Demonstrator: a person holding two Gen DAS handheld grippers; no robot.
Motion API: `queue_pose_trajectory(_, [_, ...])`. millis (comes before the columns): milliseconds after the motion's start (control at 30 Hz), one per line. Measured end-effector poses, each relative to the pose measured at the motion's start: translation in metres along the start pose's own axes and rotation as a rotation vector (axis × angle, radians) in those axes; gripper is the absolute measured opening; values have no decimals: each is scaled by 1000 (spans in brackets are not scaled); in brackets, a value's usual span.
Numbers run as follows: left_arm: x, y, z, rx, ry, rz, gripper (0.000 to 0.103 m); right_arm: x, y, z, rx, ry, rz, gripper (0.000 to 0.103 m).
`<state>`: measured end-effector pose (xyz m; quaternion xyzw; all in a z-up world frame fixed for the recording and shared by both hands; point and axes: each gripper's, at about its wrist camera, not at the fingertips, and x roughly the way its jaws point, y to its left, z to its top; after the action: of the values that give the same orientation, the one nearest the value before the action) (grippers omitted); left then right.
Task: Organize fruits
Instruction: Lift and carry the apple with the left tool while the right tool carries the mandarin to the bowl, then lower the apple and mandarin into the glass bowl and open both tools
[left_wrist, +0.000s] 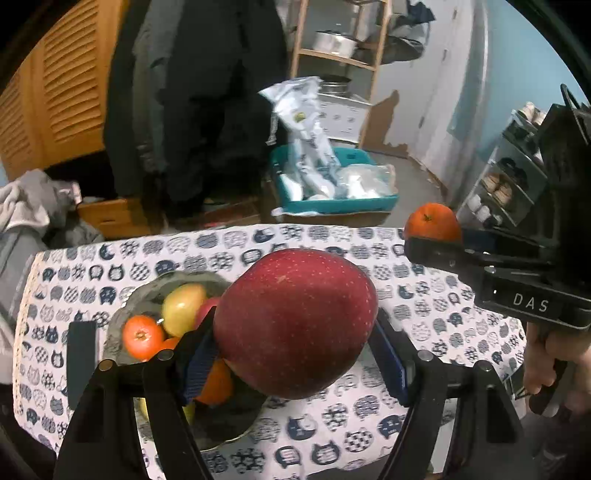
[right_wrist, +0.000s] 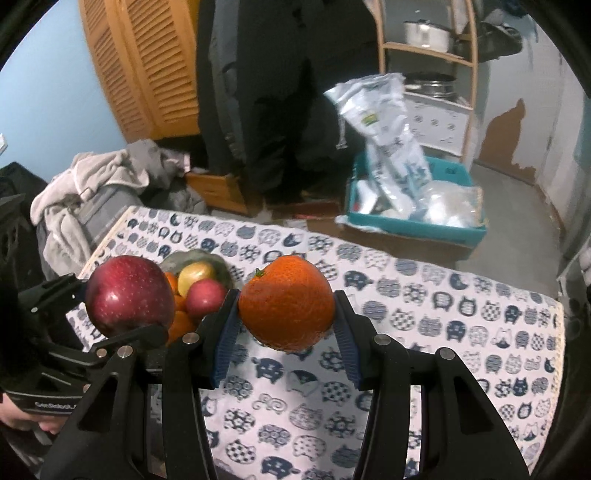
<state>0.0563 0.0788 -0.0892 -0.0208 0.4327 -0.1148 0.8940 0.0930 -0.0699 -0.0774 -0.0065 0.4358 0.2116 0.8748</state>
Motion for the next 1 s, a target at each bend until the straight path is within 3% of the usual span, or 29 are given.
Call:
queue_pose_trajectory(500, [12,96,-29,-165,53,90,78,67,57,9,-57,116,69,48])
queue_pose_trajectory(1000, [44,150,-57,-284,163,119,78,126,99,-15,-126,258,95,48])
